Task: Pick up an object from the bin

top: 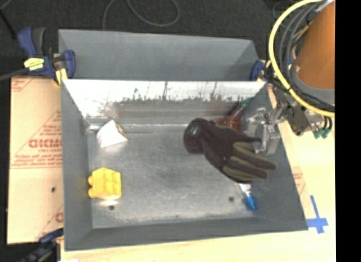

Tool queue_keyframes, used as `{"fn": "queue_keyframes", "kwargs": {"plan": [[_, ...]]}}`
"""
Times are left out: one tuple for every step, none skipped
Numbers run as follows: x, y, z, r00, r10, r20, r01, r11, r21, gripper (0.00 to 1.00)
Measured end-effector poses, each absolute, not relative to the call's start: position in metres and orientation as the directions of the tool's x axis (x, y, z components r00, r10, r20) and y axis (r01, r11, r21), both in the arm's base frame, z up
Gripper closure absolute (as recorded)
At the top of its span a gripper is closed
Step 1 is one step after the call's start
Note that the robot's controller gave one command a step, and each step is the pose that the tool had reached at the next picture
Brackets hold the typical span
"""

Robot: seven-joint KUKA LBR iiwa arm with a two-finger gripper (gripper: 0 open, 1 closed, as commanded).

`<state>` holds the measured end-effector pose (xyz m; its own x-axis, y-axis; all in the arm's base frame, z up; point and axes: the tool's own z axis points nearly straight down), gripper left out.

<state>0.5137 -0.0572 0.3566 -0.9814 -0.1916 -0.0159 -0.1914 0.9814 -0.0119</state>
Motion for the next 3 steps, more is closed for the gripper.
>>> {"fn": "queue_keyframes", "kwargs": {"plan": [[0.513,-0.052,0.193,-0.959,-0.282,-0.021,-0.282,0.959,-0.014,1.00],[0.513,-0.050,0.134,-0.951,-0.310,-0.020,-0.309,0.951,-0.014,1.00],[0.503,-0.050,0.285,-0.967,-0.254,-0.032,-0.253,0.967,-0.018,1.00]]}}
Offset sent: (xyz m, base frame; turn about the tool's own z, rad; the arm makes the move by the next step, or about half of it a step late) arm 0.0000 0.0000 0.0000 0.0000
